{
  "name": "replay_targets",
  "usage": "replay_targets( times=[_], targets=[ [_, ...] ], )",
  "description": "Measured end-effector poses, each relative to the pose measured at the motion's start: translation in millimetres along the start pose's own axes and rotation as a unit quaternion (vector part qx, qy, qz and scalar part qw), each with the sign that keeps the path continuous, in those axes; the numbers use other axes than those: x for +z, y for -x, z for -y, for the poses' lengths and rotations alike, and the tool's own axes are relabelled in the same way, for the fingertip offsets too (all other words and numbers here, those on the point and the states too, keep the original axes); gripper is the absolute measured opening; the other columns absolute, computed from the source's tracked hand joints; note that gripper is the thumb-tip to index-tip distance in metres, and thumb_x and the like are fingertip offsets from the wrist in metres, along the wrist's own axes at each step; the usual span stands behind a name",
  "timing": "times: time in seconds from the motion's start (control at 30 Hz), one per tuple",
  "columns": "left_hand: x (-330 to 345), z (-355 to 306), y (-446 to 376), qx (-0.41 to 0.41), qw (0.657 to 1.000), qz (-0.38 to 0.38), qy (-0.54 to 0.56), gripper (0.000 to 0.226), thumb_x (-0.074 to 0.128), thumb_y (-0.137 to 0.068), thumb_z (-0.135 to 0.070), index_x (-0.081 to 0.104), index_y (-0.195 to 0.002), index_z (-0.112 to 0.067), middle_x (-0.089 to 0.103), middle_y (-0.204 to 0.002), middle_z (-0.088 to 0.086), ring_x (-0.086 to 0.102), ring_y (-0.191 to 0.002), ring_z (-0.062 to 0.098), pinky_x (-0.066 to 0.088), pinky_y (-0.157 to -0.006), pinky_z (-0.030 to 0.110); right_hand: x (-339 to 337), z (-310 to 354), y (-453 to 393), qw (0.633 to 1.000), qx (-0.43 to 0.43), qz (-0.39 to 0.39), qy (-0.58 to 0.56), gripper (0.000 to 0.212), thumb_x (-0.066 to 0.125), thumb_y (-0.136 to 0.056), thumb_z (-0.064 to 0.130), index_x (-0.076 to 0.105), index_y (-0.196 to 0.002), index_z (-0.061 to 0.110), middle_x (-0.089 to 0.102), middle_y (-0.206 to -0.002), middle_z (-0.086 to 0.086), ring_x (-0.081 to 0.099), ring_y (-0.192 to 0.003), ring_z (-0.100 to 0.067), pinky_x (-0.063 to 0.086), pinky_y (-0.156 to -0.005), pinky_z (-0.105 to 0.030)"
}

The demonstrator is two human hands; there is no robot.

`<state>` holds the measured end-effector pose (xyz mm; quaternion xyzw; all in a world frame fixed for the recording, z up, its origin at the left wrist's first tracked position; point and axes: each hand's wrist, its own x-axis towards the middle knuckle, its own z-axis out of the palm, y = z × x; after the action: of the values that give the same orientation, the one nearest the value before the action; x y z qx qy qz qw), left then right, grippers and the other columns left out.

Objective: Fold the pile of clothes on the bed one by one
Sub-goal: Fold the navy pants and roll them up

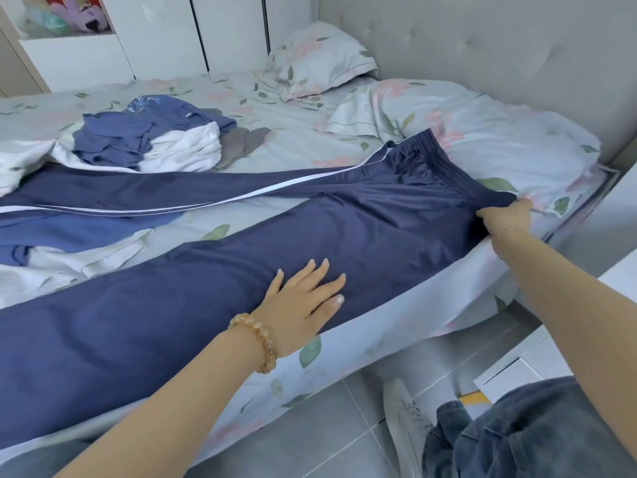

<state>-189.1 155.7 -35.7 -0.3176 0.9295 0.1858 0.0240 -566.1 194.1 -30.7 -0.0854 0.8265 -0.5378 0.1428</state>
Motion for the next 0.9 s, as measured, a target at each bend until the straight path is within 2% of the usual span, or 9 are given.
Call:
replay_targets(
  times=[0.1, 0.17, 0.2, 0.27, 0.33, 0.43, 0.7, 0.8, 0.9],
  targets=[
    [-2, 17, -1, -0.06, 0.996, -0.044, -0.054, 0.048, 0.011, -0.102, -0.047, 0.009, -0.149, -0.046, -0.009, -0.159, -0.018, -0.014, -0.145, 0.003, -0.009, -0.117, 0.05, 12, 11, 23, 0.987, -0.038, -0.024, 0.156, 0.081, 0.063, -0.081, 0.013, 0.018, -0.146, -0.001, 0.023, -0.151, -0.02, 0.035, -0.131, -0.038, 0.038, -0.104, -0.043],
    [-1, 39, 0, -0.119, 0.989, -0.044, -0.08, 0.051, 0.011, -0.1, -0.051, -0.001, -0.149, -0.046, -0.014, -0.159, -0.015, -0.015, -0.146, 0.006, -0.01, -0.117, 0.052, 23, 14, 47, 0.947, -0.185, -0.038, 0.26, 0.068, 0.06, -0.078, 0.018, 0.034, -0.137, -0.004, 0.028, -0.146, -0.022, 0.035, -0.128, -0.041, 0.036, -0.104, -0.048],
    [-1, 50, 1, -0.14, 0.986, -0.044, -0.081, 0.052, 0.01, -0.1, -0.053, -0.006, -0.149, -0.046, -0.016, -0.159, -0.015, -0.016, -0.146, 0.007, -0.01, -0.116, 0.053, 30, 16, 60, 0.918, -0.282, -0.011, 0.278, 0.058, 0.059, -0.079, 0.021, 0.043, -0.129, -0.004, 0.034, -0.143, -0.023, 0.038, -0.126, -0.042, 0.036, -0.103, -0.049],
    [0, 69, 3, -0.158, 0.982, -0.056, -0.083, 0.054, 0.01, -0.098, -0.055, -0.009, -0.148, -0.046, -0.017, -0.158, -0.015, -0.016, -0.146, 0.007, -0.009, -0.117, 0.053, 48, 17, 91, 0.846, -0.423, 0.137, 0.293, 0.049, 0.056, -0.091, 0.026, 0.05, -0.132, 0.0, 0.038, -0.148, -0.02, 0.036, -0.134, -0.038, 0.029, -0.111, -0.046],
    [-2, 84, 6, -0.177, 0.978, -0.077, -0.083, 0.055, 0.01, -0.097, -0.057, -0.007, -0.148, -0.048, -0.017, -0.158, -0.015, -0.016, -0.146, 0.008, -0.009, -0.117, 0.053, 69, 10, 124, 0.747, -0.49, 0.276, 0.355, 0.055, 0.043, -0.1, 0.04, 0.036, -0.148, 0.014, 0.025, -0.158, -0.008, 0.021, -0.147, -0.026, 0.017, -0.119, -0.043],
    [-7, 108, 12, -0.235, 0.965, -0.096, -0.072, 0.058, 0.011, -0.095, -0.063, -0.006, -0.148, -0.048, -0.014, -0.159, -0.014, -0.013, -0.147, 0.011, -0.009, -0.117, 0.052, 101, -7, 156, 0.649, -0.507, 0.331, 0.46, 0.073, 0.008, -0.091, 0.067, 0.008, -0.155, 0.031, 0.003, -0.163, 0.006, 0.002, -0.15, -0.017, 0.004, -0.121, -0.044],
    [-32, 155, 2, -0.244, 0.963, -0.111, -0.026, 0.055, 0.015, -0.1, -0.052, 0.007, -0.152, -0.037, -0.002, -0.161, -0.009, -0.006, -0.148, 0.009, -0.007, -0.119, 0.045, 149, 9, 157, 0.661, -0.473, 0.348, 0.467, 0.06, 0.015, -0.1, 0.055, 0.0, -0.154, 0.034, -0.007, -0.162, 0.007, -0.008, -0.149, -0.013, -0.004, -0.121, -0.042],
    [-39, 168, -7, -0.256, 0.962, -0.095, -0.024, 0.055, 0.012, -0.099, -0.054, 0.003, -0.152, -0.04, -0.009, -0.161, -0.008, -0.012, -0.147, 0.01, -0.011, -0.118, 0.047, 176, 24, 157, 0.677, -0.443, 0.362, 0.463, 0.06, 0.017, -0.101, 0.054, 0.003, -0.155, 0.033, -0.006, -0.162, 0.006, -0.008, -0.149, -0.015, -0.004, -0.121, -0.043],
    [-37, 173, -13, -0.26, 0.959, -0.104, -0.043, 0.055, 0.01, -0.098, -0.057, 0.001, -0.15, -0.045, -0.013, -0.16, -0.01, -0.014, -0.147, 0.01, -0.012, -0.117, 0.048, 207, 42, 163, 0.731, -0.456, 0.324, 0.39, 0.05, 0.04, -0.1, 0.042, 0.038, -0.145, 0.019, 0.032, -0.153, -0.002, 0.025, -0.142, -0.025, 0.025, -0.114, -0.039]
  ],
)
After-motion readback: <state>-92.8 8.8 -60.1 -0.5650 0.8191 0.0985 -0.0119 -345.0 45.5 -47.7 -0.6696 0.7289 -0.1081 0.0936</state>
